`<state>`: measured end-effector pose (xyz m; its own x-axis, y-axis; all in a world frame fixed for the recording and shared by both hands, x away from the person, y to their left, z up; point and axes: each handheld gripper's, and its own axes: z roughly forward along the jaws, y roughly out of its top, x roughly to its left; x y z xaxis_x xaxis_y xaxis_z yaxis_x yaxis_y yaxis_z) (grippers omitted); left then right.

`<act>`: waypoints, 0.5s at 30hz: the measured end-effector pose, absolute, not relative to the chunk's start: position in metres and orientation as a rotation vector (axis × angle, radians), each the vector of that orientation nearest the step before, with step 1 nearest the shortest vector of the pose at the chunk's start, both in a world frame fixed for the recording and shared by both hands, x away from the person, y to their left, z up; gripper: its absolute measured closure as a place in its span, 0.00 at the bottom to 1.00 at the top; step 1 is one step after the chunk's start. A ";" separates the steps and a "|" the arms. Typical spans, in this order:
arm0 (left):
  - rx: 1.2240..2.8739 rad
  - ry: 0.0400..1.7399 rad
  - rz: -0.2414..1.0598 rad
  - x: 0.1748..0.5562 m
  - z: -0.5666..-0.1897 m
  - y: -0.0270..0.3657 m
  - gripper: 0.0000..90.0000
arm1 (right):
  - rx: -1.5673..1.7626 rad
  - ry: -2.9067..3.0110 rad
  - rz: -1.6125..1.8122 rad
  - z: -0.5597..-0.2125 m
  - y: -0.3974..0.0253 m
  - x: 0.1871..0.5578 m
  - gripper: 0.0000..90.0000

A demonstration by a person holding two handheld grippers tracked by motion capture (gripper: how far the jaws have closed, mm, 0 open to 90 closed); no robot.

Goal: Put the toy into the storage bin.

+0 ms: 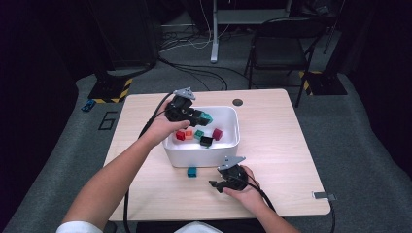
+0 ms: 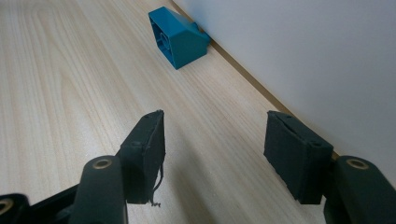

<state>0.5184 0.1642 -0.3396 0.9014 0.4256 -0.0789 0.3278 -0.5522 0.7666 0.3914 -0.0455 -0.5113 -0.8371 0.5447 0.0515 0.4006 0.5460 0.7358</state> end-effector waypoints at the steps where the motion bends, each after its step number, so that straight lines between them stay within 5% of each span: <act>1: 2.199 0.541 0.143 0.521 -0.344 0.161 0.65 | 0.797 2.596 1.167 -0.511 -0.046 0.392 0.42; 15: 2.241 0.555 0.125 0.547 -0.384 0.132 0.65 | 0.789 2.597 1.172 -0.511 -0.046 0.392 0.42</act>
